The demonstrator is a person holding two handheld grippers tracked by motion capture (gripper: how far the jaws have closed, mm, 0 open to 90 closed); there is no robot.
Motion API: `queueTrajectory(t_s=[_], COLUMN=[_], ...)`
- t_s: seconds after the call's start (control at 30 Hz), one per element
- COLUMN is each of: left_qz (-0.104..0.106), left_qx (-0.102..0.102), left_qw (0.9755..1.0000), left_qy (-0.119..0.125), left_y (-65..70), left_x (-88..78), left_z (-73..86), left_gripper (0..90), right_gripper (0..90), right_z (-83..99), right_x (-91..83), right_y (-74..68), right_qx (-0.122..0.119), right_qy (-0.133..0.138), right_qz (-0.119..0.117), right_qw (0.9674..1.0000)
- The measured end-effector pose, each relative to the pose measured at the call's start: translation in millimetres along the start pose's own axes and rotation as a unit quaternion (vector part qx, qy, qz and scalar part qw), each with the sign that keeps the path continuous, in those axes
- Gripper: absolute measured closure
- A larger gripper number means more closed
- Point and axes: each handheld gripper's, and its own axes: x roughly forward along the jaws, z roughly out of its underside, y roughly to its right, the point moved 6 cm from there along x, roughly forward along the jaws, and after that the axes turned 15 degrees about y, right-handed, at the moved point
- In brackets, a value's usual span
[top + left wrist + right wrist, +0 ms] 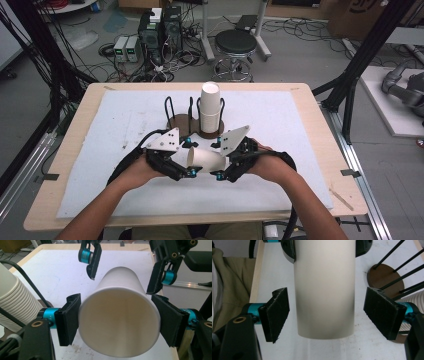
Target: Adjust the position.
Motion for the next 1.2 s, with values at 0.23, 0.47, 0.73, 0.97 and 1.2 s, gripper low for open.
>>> queueTrajectory(t_s=[0.23, 0.47, 0.73, 0.97, 1.2], left_qz=[0.000, -0.002, 0.000, -0.003, -0.015], left_qx=[0.000, 0.001, 0.006, 0.007, 0.007], left_qw=[0.9999, 0.9996, 0.9991, 0.9990, 0.9989], left_qy=[-0.016, -0.029, -0.042, -0.045, -0.044], left_y=[-0.2, 0.0, 2.1, 2.1, 1.7], left_x=[3.1, 7.0, 10.7, 12.1, 13.5], left_z=[-0.2, 0.8, 1.7, 2.3, 2.7], left_gripper=[26.9, 26.9, 26.9, 26.8, 24.1], right_gripper=[21.2, 21.3, 26.4, 31.6, 31.6], right_z=[2.0, 5.1, 7.4, 9.9, 10.8], right_x=[9.3, 19.7, 25.4, 27.6, 30.3], right_y=[-0.4, -2.5, -3.4, -2.9, -2.4], right_qx=[-0.005, -0.016, -0.022, -0.028, -0.028], right_qy=[-0.022, -0.045, -0.062, -0.073, -0.077], right_qz=[-0.005, -0.011, -0.009, -0.005, 0.000], right_qw=[0.9997, 0.9988, 0.9978, 0.9969, 0.9966])
